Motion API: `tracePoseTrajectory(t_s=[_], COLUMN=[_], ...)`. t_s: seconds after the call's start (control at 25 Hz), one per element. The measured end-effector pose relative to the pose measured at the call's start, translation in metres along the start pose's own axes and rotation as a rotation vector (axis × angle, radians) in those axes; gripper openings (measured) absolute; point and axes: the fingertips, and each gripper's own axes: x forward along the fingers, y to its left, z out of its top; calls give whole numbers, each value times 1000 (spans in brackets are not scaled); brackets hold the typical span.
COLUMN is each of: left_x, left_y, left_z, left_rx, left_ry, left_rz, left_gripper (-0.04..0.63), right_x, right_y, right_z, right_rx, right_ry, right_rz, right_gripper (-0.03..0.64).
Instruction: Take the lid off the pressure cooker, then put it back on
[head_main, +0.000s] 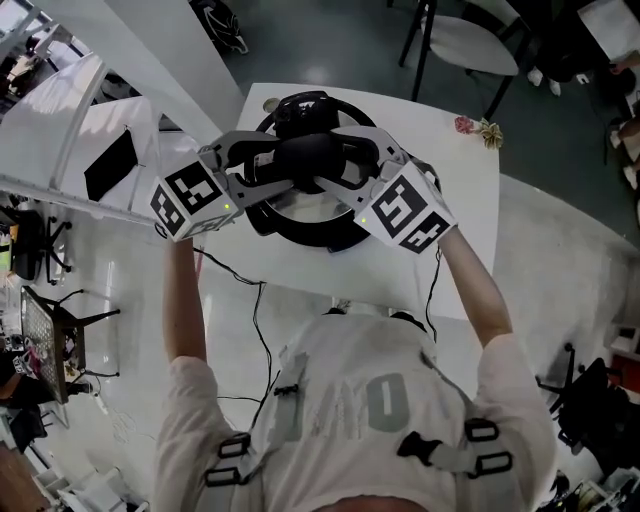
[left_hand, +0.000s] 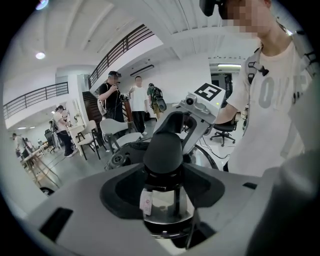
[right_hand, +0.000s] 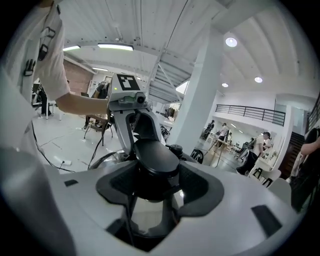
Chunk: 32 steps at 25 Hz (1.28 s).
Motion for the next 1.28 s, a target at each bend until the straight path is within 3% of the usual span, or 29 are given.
tracePoseTrajectory(t_s=[0.24,0.68,1.0,1.28], left_x=[-14,-10,67,103], left_y=[-3,-7,-70,-100], left_z=[-2,12,80,108], left_rx=[-61,-11,7,-8], left_ry=[-59,-83,-95,-126], left_rz=[-13,-23,-13,-4], left_gripper=[236,236,238,236], right_x=[6,-9,-118,-167], right_y=[10,5,-5,-7], right_z=[7,10,-42,-66], right_rx=[88,61,61,47], right_ry=[-32,-16,-42,-31], right_rz=[60,1,-8,8], right_gripper=[259,259,259,259])
